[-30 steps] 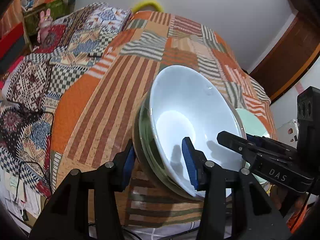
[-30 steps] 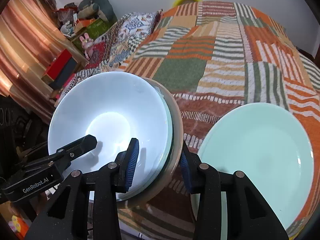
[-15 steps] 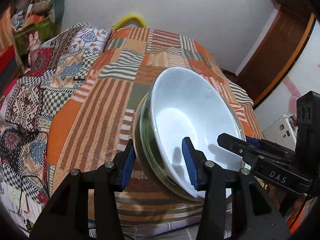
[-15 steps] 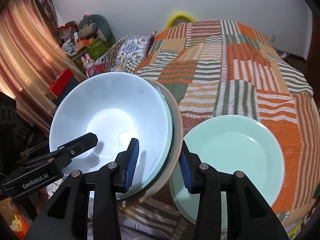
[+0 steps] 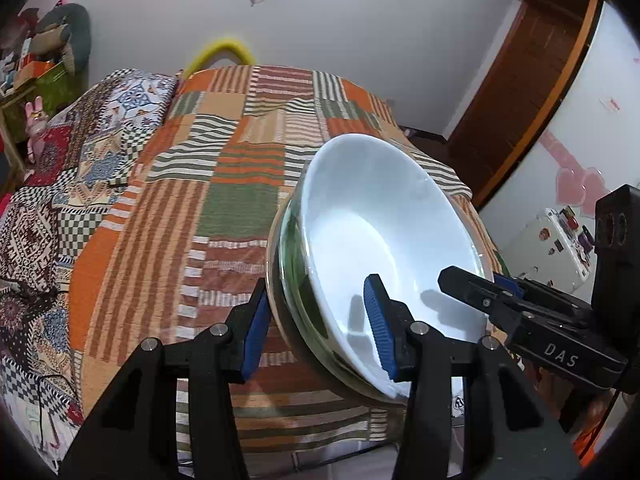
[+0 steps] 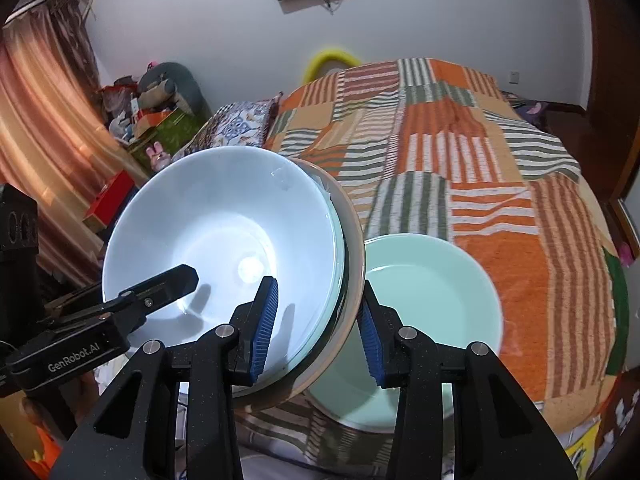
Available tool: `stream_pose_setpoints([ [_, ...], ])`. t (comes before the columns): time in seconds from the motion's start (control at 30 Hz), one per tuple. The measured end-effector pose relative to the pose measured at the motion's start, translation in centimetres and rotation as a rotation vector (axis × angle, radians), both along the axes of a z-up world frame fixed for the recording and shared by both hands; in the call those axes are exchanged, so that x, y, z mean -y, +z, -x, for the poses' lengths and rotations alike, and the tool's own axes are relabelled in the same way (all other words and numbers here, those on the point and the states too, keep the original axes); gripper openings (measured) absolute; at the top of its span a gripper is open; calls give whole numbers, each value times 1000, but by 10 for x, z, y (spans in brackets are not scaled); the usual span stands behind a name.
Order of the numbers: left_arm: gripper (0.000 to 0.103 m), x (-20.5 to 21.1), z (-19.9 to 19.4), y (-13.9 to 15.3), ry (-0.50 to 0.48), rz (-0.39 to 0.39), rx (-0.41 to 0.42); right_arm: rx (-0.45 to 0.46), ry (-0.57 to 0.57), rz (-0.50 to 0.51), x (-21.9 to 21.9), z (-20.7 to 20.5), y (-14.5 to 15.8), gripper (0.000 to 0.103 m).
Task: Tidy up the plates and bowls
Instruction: 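Carry the bowl stack over the plate stack with both tools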
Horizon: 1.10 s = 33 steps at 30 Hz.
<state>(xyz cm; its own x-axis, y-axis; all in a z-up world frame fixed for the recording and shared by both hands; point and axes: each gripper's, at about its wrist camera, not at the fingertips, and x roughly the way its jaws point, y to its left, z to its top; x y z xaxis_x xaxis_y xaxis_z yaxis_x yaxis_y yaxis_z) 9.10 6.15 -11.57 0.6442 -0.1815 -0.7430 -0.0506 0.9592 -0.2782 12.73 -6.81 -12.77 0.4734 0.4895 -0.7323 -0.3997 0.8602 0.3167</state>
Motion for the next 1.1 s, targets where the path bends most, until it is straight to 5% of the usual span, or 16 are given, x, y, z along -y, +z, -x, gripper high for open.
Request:
stream_pose_setpoints([
  [1.1,46,63,-42,-56,-144,-6,-159,-103,-142,12,67,1,-32,36],
])
